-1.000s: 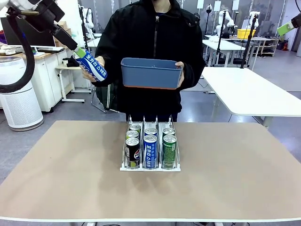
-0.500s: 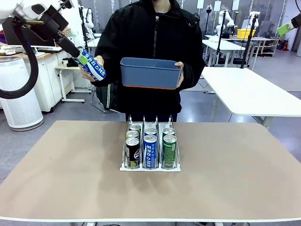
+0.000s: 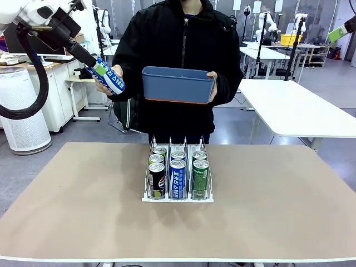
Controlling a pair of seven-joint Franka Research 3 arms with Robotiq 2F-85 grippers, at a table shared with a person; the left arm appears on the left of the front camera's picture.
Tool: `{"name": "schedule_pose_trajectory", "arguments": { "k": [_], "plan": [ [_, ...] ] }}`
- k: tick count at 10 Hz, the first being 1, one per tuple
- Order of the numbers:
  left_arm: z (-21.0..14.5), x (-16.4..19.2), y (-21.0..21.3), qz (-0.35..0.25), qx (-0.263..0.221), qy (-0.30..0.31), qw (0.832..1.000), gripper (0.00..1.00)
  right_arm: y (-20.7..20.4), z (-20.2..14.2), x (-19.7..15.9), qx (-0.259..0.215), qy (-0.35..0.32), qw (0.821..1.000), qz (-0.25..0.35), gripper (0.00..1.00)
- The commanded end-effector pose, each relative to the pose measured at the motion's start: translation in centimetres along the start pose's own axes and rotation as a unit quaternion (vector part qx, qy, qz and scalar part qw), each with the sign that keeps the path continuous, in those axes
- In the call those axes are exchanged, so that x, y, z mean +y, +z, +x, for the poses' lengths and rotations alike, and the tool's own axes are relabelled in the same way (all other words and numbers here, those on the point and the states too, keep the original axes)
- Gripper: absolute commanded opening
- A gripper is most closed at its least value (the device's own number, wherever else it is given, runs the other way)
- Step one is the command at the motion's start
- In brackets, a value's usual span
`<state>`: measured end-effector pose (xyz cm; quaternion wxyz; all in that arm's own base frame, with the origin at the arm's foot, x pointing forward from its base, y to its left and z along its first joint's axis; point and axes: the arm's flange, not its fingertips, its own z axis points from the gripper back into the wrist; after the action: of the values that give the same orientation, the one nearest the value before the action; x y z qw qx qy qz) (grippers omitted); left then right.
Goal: Fill the beverage cans into the dispenser.
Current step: Pick up the Ionic drink handed by the human.
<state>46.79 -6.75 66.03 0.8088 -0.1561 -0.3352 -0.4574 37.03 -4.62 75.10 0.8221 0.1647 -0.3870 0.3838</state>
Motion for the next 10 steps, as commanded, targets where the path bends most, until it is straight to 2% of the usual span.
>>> {"name": "schedule_pose_trajectory", "arguments": {
  "k": [1, 2, 3, 4, 5, 6, 7, 8, 9, 10],
  "plan": [
    [-0.51, 0.50, 0.05, -0.014, 0.024, 0.006, 1.000, 1.00, -0.11, 0.15, 0.14, -0.001, -0.002, 1.000, 0.006, 1.00],
    [0.00, 0.00, 0.00, 0.000, 0.000, 0.000, 1.000, 1.00, -0.11, 0.15, 0.14, -0.001, -0.002, 1.000, 0.006, 1.00],
    [0.00, 0.00, 0.00, 0.000, 0.000, 0.000, 1.000, 1.00, -0.11, 0.15, 0.14, -0.001, -0.002, 1.000, 0.006, 1.00],
    [-0.27, 0.05, -0.10, -0.004, 0.007, 0.003, 1.000, 0.81, -0.11, 0.15, 0.14, -0.001, -0.002, 1.000, 0.006, 1.00],
    [-0.10, -0.09, -0.16, 0.009, 0.012, 0.001, 1.000, 0.81, -0.11, 0.15, 0.14, -0.001, -0.002, 1.000, 0.006, 1.00],
    [-0.04, -0.24, -0.24, 0.014, 0.018, -0.002, 1.000, 0.62, -0.11, 0.15, 0.14, -0.001, -0.002, 1.000, 0.006, 1.00],
    [-0.07, -0.29, -0.21, 0.016, 0.018, -0.002, 1.000, 0.75, -0.11, 0.15, 0.14, -0.001, -0.002, 1.000, 0.006, 1.00],
    [-0.11, -0.23, -0.07, 0.020, 0.014, 0.000, 1.000, 0.43, -0.11, 0.15, 0.14, -0.001, -0.002, 1.000, 0.006, 1.00],
    [-0.06, -0.17, -0.04, 0.020, 0.014, 0.000, 1.000, 0.56, -0.11, 0.15, 0.14, -0.001, -0.002, 1.000, 0.006, 1.00],
    [-0.07, -0.15, -0.09, 0.020, 0.013, 0.001, 1.000, 0.24, -0.11, 0.15, 0.14, -0.001, -0.002, 1.000, 0.006, 1.00]
  ]
}}
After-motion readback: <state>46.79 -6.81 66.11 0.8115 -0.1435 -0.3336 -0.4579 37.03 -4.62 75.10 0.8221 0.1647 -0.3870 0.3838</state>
